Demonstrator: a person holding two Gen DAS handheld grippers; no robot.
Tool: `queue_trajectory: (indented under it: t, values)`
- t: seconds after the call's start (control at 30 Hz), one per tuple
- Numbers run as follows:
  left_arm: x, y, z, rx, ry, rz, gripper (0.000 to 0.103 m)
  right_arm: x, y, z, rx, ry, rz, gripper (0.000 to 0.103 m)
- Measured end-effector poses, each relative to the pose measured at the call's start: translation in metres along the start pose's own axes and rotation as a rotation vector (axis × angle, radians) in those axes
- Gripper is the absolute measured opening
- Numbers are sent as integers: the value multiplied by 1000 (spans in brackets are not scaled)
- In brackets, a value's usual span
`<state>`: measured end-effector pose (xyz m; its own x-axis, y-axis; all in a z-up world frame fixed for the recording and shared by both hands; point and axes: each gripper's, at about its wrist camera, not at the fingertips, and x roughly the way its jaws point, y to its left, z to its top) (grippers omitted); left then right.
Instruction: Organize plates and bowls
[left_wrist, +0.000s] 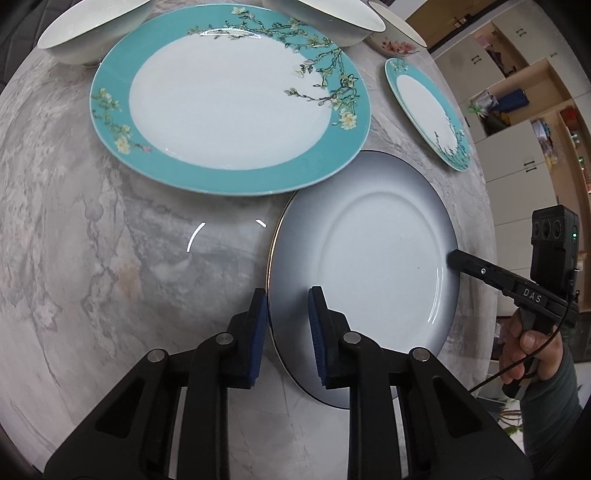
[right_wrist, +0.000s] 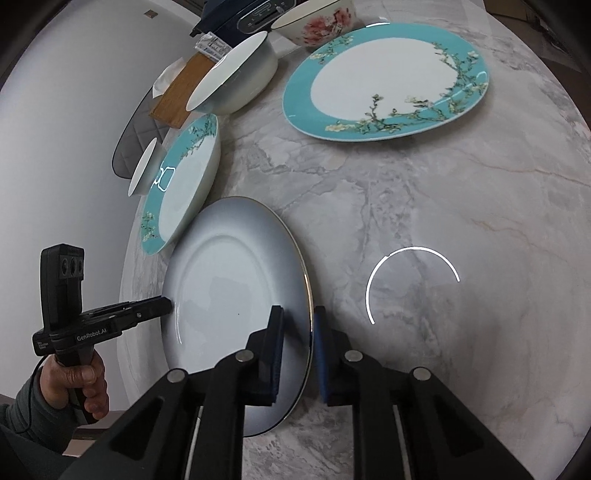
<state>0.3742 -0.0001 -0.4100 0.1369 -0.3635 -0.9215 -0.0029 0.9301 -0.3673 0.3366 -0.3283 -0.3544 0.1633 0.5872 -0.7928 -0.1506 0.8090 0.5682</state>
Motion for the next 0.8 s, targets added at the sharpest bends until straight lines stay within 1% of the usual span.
queue_trajectory:
  t: [0.2, 0.37, 0.6, 0.8]
  values:
    - [-17, -3, -17, -17, -8, -21, 19, -12, 14, -10, 18, -8, -12, 18]
    - [-45, 1, -41, -22, -9, -15, 19, -19, 35, -25, 25, 2, -4, 18]
    - [-79, 26, -89, -40, -1, -10, 19, -19, 68, -64, 43, 27, -8, 18]
    - [-90, 53, -128, -49, 21, -15, 19, -7, 89, -98, 64, 49, -30, 18]
